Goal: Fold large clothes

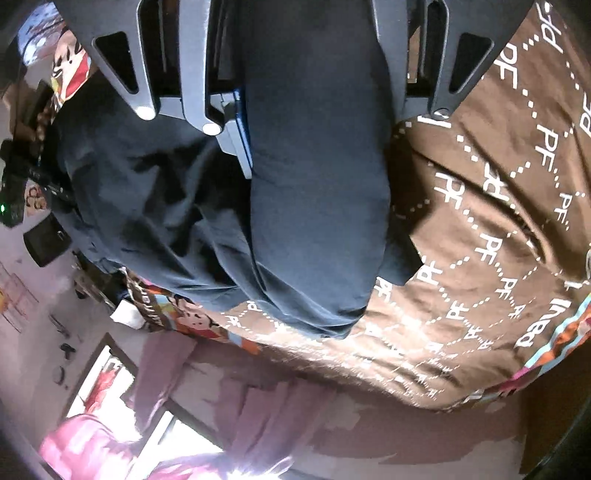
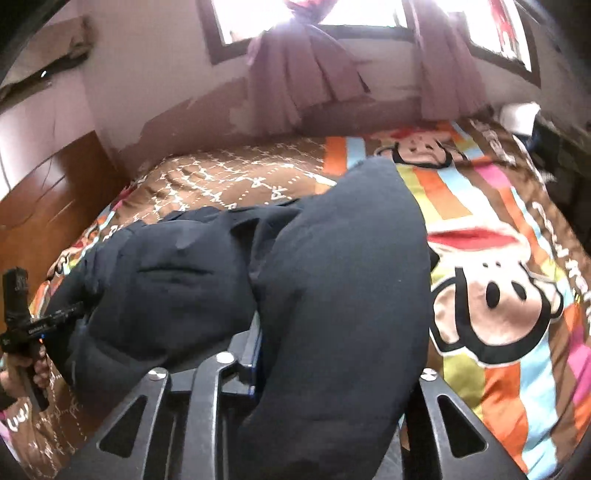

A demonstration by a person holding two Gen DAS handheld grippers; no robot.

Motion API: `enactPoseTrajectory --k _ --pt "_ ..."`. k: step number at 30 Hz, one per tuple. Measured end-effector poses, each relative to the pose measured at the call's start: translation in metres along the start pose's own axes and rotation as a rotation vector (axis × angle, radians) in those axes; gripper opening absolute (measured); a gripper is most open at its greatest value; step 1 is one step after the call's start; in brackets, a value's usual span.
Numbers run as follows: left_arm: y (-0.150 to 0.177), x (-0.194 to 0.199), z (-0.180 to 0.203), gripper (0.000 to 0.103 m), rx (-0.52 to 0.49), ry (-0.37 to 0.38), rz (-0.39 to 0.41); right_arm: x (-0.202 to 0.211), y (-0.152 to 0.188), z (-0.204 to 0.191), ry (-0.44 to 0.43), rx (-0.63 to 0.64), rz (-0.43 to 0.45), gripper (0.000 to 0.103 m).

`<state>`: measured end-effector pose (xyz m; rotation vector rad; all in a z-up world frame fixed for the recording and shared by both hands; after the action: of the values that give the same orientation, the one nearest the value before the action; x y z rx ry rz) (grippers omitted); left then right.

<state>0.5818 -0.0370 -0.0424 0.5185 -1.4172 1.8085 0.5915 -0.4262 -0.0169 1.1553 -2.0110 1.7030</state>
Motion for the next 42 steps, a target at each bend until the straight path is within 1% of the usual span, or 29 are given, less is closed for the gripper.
enactPoseTrajectory --k 2,3,4,5,7,9,10,11,13,15,16,17,18,20,23,24,26,29,30,31,32,37,39,42 --pt "0.001 0.001 0.003 0.042 -0.03 -0.046 -0.018 0.002 0.004 0.005 0.002 -0.025 0.001 0.034" --pt "0.001 0.002 0.006 0.045 -0.055 -0.1 -0.035 0.008 0.007 0.011 0.007 -0.032 -0.001 0.039" --pt "0.002 0.004 0.008 0.051 -0.061 -0.126 -0.044 0.008 0.009 0.013 0.023 -0.05 -0.004 0.042" --pt "0.003 0.006 0.01 0.054 -0.063 -0.161 -0.059 0.009 0.009 0.016 0.038 -0.072 -0.002 0.047" --pt "0.003 0.009 0.013 0.055 -0.048 -0.193 -0.07 0.016 0.007 0.018 0.076 -0.105 0.023 0.052" --pt "0.004 0.013 0.019 0.056 -0.031 -0.233 -0.067 0.025 0.004 0.017 0.141 -0.112 0.062 0.064" --pt "0.003 0.015 0.022 0.057 -0.026 -0.243 -0.062 0.03 0.005 0.017 0.172 -0.115 0.084 0.066" --pt "0.004 0.019 0.026 0.06 -0.019 -0.254 -0.049 0.032 0.005 0.015 0.183 -0.118 0.095 0.069" --pt "0.008 0.029 0.032 0.064 0.011 -0.261 -0.005 0.041 0.006 0.015 0.214 -0.118 0.124 0.074" --pt "0.005 0.035 0.038 0.068 0.037 -0.26 0.027 0.049 0.006 0.012 0.243 -0.107 0.155 0.083" --pt "0.008 0.039 0.042 0.072 0.046 -0.257 0.045 0.054 0.007 0.011 0.252 -0.105 0.174 0.084" --pt "0.004 0.041 0.046 0.075 0.049 -0.262 0.059 0.06 0.009 0.01 0.252 -0.111 0.195 0.088" --pt "0.005 0.045 0.051 0.075 0.049 -0.266 0.08 0.066 0.011 0.009 0.246 -0.122 0.217 0.09" --pt "0.008 0.051 0.059 0.077 0.045 -0.272 0.113 0.076 0.015 0.007 0.232 -0.141 0.254 0.09" --pt "0.011 0.059 0.07 0.081 0.055 -0.272 0.15 0.085 0.021 -0.003 0.224 -0.129 0.266 0.091" --pt "0.011 0.061 0.071 0.081 0.066 -0.273 0.158 0.088 0.023 -0.008 0.224 -0.117 0.27 0.095" --pt "0.011 0.066 0.073 0.084 0.088 -0.273 0.166 0.098 0.027 -0.019 0.207 -0.087 0.285 0.1" --pt "0.008 0.076 0.077 0.085 0.105 -0.272 0.171 0.111 0.03 -0.033 0.171 -0.056 0.295 0.102" --pt "0.007 0.078 0.078 0.087 0.106 -0.282 0.173 0.115 0.03 -0.036 0.164 -0.045 0.297 0.103" --pt "0.006 0.083 0.08 0.096 0.099 -0.294 0.181 0.118 0.031 -0.039 0.154 -0.033 0.301 0.103" --pt "0.006 0.089 0.083 0.099 0.083 -0.306 0.198 0.121 0.032 -0.042 0.144 -0.021 0.302 0.103" --pt "0.011 0.116 0.109 0.099 -0.039 -0.321 0.263 0.127 0.046 -0.052 0.097 -0.001 0.269 0.103" --pt "0.022 0.127 0.124 0.099 -0.087 -0.311 0.3 0.131 0.054 -0.059 0.081 0.006 0.262 0.103" --pt "0.038 0.141 0.144 0.099 -0.118 -0.284 0.342 0.139 0.063 -0.068 0.063 0.03 0.267 0.103"
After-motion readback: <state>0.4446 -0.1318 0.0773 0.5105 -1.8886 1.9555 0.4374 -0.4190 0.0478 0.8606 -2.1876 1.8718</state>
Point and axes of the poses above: each gripper's, at about its wrist camera, not at the fingertips, and x roughly against the way its jaws point, z to its right, y to its underside, the point moved 1 cm from there along -x, roughly the way its jaws point, and after that the axes turned 6 degrees about -y, right-handed, at the moved point
